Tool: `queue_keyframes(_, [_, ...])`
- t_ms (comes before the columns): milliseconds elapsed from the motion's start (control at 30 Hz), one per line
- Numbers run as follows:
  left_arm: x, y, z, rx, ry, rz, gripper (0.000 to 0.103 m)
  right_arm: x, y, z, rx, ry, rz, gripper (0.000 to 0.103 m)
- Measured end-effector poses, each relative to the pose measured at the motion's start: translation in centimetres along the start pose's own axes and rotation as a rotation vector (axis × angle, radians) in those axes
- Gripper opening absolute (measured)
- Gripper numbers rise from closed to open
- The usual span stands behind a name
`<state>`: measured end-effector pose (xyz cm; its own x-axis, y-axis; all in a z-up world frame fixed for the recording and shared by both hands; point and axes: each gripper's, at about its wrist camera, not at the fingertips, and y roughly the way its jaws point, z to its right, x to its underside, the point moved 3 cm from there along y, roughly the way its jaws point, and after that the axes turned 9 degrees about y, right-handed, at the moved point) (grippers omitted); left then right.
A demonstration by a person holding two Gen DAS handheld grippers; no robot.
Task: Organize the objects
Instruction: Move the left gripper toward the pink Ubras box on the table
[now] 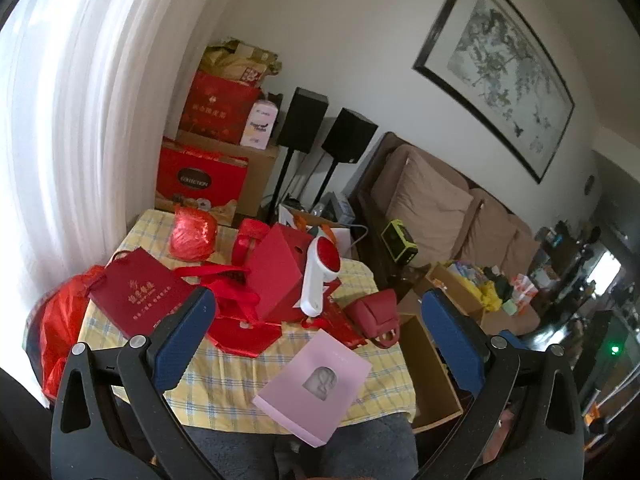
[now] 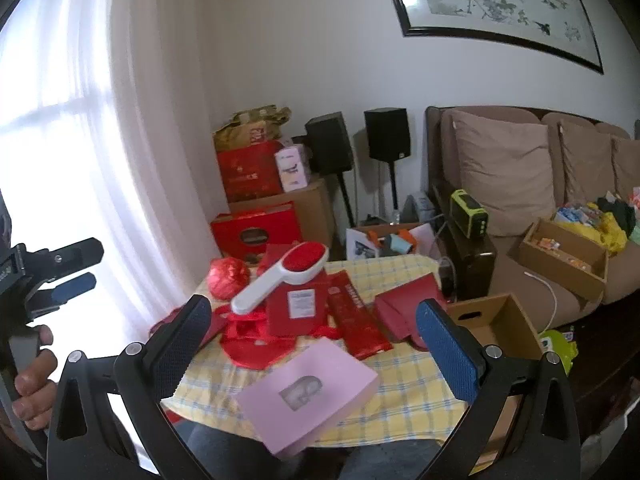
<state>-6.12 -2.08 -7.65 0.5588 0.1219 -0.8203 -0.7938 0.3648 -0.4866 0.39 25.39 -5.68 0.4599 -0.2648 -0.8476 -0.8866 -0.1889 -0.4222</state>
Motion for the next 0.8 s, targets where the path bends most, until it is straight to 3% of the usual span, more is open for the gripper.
queue_keyframes(233, [1.3,2.4,-1.2,-0.025,-0.032,-0.087,0.103,0.1,0.4,3.2,0.001,-0.012,0.004,0.103])
queue_keyframes(367, [1.6,2.4,0.1,-0.091,0.071,-0.017,0.103,0.6,1.1,4.7,0.008,-0.003,0.014,0.103])
queue_keyframes(467, [2.0,2.9,1.7,-0.133,0.192,0.010,0.103,1.1,1.8,5.1,0.064,-0.060,0.049,0.103])
queue_keyframes(600, [3.6,5.1,3.1,-0.138,0.228,-0.080,0.103,2.4,3.6,5.2,0.134,-0.140,0.019,0.103])
queue_keyframes(700, [4.8,7.2,3.4,-0.193,0.220,-0.175,0.103,2.9,5.7,6.7,0.195,-0.096,-0.048,0.103])
queue_keyframes(800, [6.1,9.0,3.1,-0.171,0.201,-0.248,0.103,4.1,8.1,8.8,0.256,-0.021,-0.123,0.103])
